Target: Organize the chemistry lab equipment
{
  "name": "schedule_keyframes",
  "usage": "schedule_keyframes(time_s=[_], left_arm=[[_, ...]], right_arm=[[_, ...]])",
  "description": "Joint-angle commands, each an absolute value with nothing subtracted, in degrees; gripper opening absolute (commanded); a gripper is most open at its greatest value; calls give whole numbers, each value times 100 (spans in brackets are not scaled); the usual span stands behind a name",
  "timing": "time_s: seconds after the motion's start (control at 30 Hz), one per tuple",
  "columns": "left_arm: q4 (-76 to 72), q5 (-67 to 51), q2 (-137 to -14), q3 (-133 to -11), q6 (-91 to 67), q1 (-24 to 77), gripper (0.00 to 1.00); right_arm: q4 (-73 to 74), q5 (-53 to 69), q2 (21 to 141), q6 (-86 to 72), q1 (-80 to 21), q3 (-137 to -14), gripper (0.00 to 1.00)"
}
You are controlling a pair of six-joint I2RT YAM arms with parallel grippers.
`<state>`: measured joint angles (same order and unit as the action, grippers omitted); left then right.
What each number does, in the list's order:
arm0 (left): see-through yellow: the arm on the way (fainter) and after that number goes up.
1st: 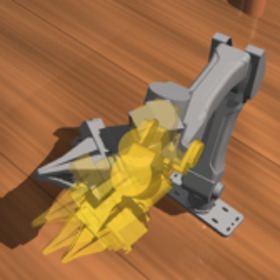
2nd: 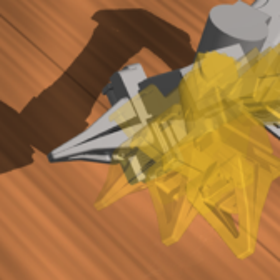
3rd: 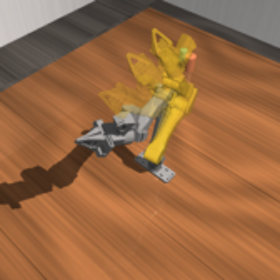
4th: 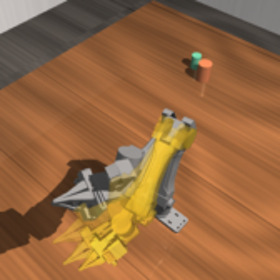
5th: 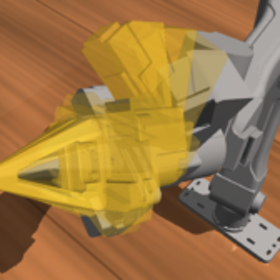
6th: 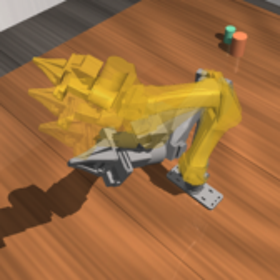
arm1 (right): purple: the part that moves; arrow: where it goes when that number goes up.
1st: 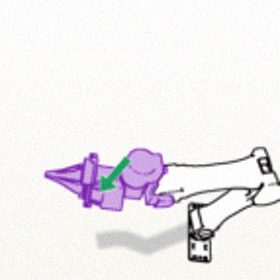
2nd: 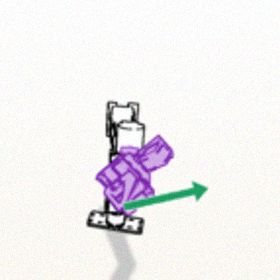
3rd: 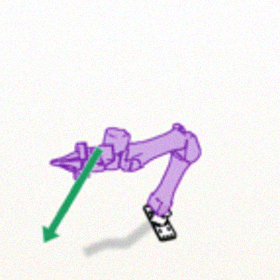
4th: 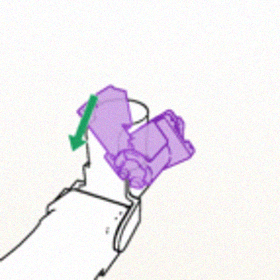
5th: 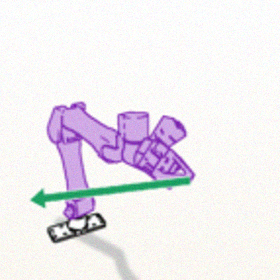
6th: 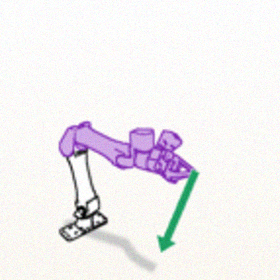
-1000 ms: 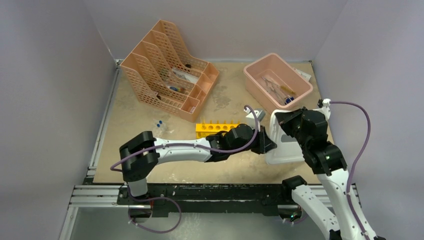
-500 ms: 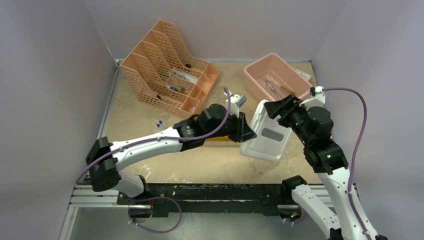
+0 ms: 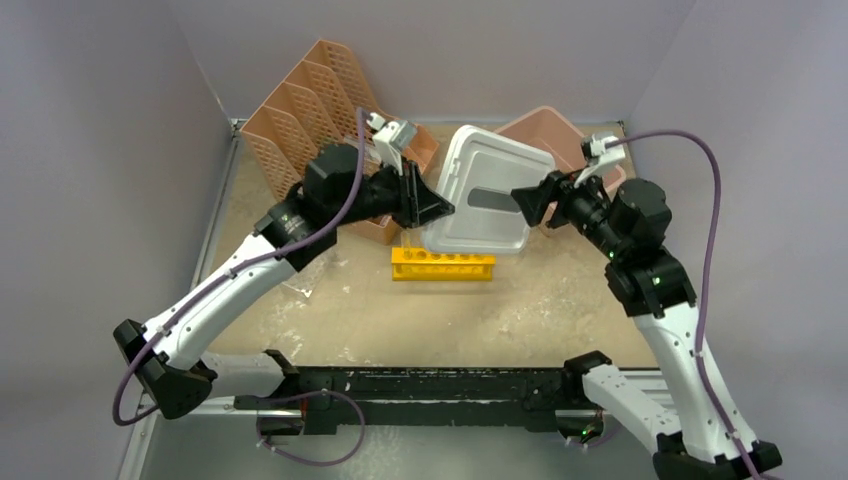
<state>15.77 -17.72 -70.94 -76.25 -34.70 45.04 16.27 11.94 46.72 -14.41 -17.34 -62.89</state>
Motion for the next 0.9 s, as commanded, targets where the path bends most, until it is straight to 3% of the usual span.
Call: schedule_keyframes(time_s=[0.0,0.17,0.33,0.6,0.87], left_arm=[[2031,-3052,-7403,-8653,-2642,3688,0],[2158,-4258,-8191,-9433,-2413,2844,0],[2713,-4488,-8644,-10122,-1765,2488,0],[3819,-4862,-8710,-10880,-59,2427,0],[3841,-4999,-8606,-10956,228,2409,0]], right_arm=[[1516,951,5287,-600,-1734,-7363,65],[1728,1306,6240,-197,-1708,-8411,68],[2046,1750,7101,-27,-1500,-9345,83],[2392,4028,8097,1064,-846,-10288,84],[3766,5616,8778,2660,-515,-11057,82]])
